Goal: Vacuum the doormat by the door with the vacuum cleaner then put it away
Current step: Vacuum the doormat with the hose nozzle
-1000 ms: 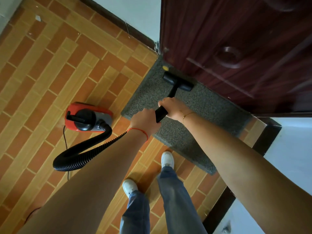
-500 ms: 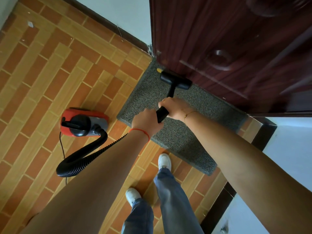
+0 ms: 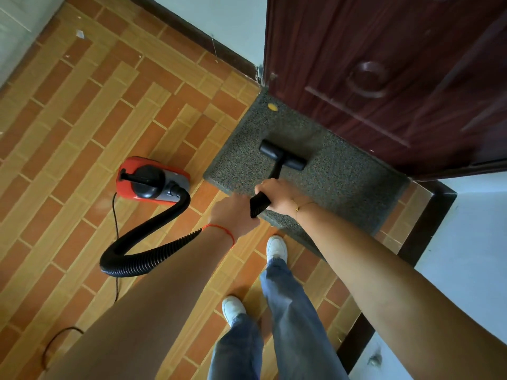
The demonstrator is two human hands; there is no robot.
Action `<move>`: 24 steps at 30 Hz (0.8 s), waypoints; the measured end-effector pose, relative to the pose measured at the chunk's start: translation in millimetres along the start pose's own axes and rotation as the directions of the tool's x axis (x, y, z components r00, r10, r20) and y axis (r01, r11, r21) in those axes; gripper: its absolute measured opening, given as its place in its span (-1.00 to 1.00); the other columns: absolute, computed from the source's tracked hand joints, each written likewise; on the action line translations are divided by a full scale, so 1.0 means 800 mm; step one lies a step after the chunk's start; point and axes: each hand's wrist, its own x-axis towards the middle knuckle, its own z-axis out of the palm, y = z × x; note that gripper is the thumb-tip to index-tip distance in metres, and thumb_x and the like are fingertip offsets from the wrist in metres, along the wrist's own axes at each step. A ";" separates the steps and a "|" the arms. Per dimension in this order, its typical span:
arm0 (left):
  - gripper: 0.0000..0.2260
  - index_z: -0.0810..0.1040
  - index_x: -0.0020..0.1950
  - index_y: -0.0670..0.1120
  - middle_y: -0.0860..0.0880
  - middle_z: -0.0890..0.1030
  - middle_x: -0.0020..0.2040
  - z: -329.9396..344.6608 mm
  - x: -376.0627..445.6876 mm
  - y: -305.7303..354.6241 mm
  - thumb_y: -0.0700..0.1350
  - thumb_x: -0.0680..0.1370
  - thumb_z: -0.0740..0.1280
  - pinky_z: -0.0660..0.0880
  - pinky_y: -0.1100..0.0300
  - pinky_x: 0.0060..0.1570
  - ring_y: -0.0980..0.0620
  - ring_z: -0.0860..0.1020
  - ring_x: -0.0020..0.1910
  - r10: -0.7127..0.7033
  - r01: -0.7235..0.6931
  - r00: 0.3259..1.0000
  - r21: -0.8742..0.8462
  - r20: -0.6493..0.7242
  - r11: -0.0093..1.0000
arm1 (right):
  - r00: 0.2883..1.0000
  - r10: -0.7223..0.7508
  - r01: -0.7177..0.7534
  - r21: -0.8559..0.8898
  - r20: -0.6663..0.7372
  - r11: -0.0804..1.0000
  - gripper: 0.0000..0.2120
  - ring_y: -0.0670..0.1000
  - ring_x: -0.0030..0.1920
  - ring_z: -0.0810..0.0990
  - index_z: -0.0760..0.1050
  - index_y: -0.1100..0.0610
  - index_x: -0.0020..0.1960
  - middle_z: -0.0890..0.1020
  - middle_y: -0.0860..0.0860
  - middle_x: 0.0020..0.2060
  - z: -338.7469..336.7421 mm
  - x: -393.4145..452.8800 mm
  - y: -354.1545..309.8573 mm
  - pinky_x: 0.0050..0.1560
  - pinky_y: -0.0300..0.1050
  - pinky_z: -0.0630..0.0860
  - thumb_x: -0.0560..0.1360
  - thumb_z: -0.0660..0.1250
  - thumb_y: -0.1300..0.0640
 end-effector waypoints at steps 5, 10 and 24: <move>-0.82 0.46 -0.02 -0.05 0.02 0.40 -0.31 0.049 -0.069 -0.032 0.03 0.49 0.28 0.41 0.18 -0.37 -0.04 0.51 -0.30 0.030 -0.030 0.999 0.059 0.012 0.998 | 0.999 0.026 -0.025 0.052 -0.027 0.998 -0.95 0.12 -0.11 0.63 0.42 0.06 -0.12 0.61 0.04 -0.12 0.060 -0.037 -0.065 -0.32 -0.14 0.33 0.51 0.22 0.18; -0.83 0.41 -0.06 -0.03 0.02 0.44 -0.31 0.093 -0.135 -0.065 0.05 0.50 0.28 0.38 0.21 -0.44 0.00 0.49 -0.35 0.064 -0.067 0.997 0.111 0.033 0.992 | 0.999 0.010 -0.006 0.097 -0.040 0.995 -0.90 0.09 -0.23 0.57 0.34 0.07 -0.17 0.55 0.04 -0.19 0.111 -0.076 -0.129 -0.41 -0.19 0.26 0.51 0.21 0.19; -0.77 0.47 0.09 -0.03 0.04 0.44 -0.31 0.171 -0.242 -0.124 0.06 0.52 0.26 0.44 0.19 -0.38 0.02 0.49 -0.34 0.104 -0.109 0.994 0.168 0.036 0.980 | 0.992 0.100 -0.089 0.149 -0.072 0.985 -0.92 0.14 -0.10 0.62 0.44 0.17 0.02 0.60 0.10 -0.06 0.197 -0.137 -0.247 -0.30 -0.11 0.33 0.53 0.24 0.22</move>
